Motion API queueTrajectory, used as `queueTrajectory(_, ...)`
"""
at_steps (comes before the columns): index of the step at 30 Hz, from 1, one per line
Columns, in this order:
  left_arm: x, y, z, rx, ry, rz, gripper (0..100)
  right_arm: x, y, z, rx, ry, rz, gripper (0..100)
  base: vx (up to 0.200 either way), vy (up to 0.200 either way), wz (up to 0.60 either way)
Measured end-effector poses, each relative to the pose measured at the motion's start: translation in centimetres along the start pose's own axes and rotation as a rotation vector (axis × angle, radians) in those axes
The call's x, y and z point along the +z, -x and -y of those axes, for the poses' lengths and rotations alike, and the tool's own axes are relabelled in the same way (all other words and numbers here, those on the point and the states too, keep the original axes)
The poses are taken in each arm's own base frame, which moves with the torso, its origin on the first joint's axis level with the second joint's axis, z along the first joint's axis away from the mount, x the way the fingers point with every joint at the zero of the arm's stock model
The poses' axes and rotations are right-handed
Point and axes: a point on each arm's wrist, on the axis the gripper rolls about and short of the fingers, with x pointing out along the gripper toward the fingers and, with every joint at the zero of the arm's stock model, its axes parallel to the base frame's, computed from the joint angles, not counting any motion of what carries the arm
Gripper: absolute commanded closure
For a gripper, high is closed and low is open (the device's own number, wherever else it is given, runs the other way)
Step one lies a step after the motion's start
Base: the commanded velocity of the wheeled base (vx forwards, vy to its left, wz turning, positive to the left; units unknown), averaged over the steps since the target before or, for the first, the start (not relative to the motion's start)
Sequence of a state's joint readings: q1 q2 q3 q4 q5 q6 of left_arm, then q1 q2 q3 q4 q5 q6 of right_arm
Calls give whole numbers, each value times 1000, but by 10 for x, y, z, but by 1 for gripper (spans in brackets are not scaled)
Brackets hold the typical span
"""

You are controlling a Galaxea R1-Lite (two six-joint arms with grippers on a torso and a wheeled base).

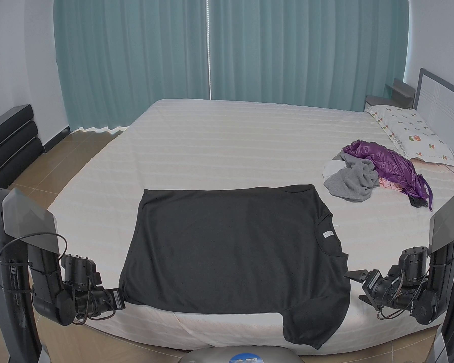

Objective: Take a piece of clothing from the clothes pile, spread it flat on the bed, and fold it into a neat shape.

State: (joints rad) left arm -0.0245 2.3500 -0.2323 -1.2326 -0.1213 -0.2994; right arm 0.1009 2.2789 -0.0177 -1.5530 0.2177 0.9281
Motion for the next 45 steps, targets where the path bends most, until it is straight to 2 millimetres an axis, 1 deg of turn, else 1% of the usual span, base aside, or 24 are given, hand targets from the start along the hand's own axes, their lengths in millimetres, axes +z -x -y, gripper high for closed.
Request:
queueTrajectory(8,-3,3,-2,10,-15,-15,100,0,0,0,0,0,0,0,0,0,0)
queueTrajectory(17,-2,5,-8,27,-34,-14,100,0,0,0,0,-1,2,0,0,0,0)
queueTrajectory(38,-6,7,-12,37,-60,-30,100,0,0,0,0,0,4,0,0,0,0)
queueTrajectory(39,-6,7,-12,37,-60,-29,0,0,0,0,0,0,4,0,0,0,0)
queueTrajectory(45,-5,6,-12,28,-55,-26,0,0,0,0,0,0,3,0,0,0,0)
